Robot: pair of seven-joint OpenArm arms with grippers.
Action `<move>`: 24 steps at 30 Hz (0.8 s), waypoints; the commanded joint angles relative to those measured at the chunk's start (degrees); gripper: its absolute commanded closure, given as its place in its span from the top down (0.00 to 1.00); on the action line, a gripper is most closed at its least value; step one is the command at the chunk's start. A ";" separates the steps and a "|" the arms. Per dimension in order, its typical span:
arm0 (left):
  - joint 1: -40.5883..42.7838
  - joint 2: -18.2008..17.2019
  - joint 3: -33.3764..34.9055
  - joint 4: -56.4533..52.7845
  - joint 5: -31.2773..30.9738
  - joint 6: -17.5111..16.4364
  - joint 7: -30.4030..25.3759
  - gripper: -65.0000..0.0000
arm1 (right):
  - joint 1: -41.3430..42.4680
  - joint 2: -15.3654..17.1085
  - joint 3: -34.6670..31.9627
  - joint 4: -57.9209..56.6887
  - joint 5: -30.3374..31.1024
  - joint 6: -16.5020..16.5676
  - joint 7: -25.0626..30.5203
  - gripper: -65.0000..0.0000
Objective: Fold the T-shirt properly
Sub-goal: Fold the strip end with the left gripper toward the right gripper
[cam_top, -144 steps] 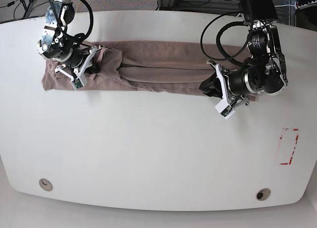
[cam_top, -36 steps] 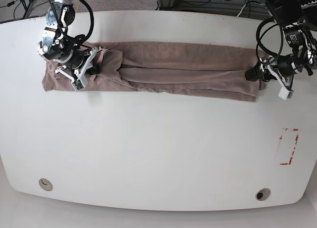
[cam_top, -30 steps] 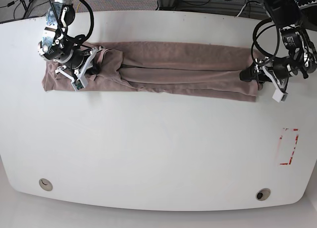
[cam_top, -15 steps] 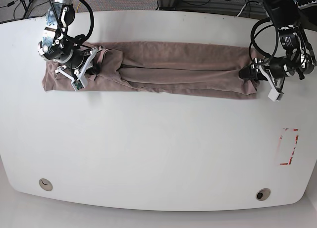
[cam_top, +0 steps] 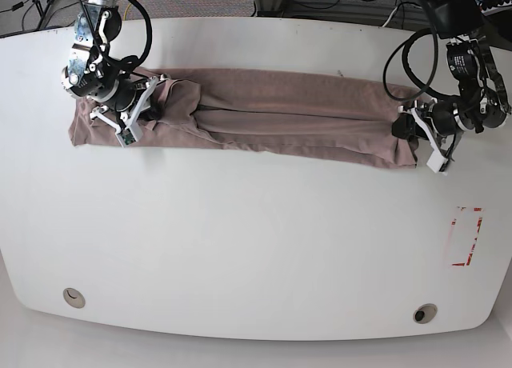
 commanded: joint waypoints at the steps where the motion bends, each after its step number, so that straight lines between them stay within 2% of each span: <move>1: 0.15 -0.58 2.39 7.29 1.20 1.65 -2.09 0.06 | 0.45 0.67 0.34 0.72 0.19 0.08 0.33 0.08; 4: 0.33 -0.49 4.24 12.22 4.10 2.71 -2.18 0.06 | 0.45 0.67 0.34 0.72 0.19 0.08 0.33 0.08; 13: 0.59 -0.40 12.85 19.60 10.60 2.79 -2.44 0.06 | 0.45 0.67 0.34 0.72 0.19 0.08 0.33 0.08; 19: 0.15 -0.32 19.10 20.83 11.30 2.79 -2.53 0.06 | 0.45 0.67 0.34 0.72 0.19 0.08 0.33 0.08; 24: -1.43 2.85 21.65 20.83 11.13 2.71 -2.53 0.06 | 0.45 0.67 0.34 0.63 0.19 0.08 0.33 0.08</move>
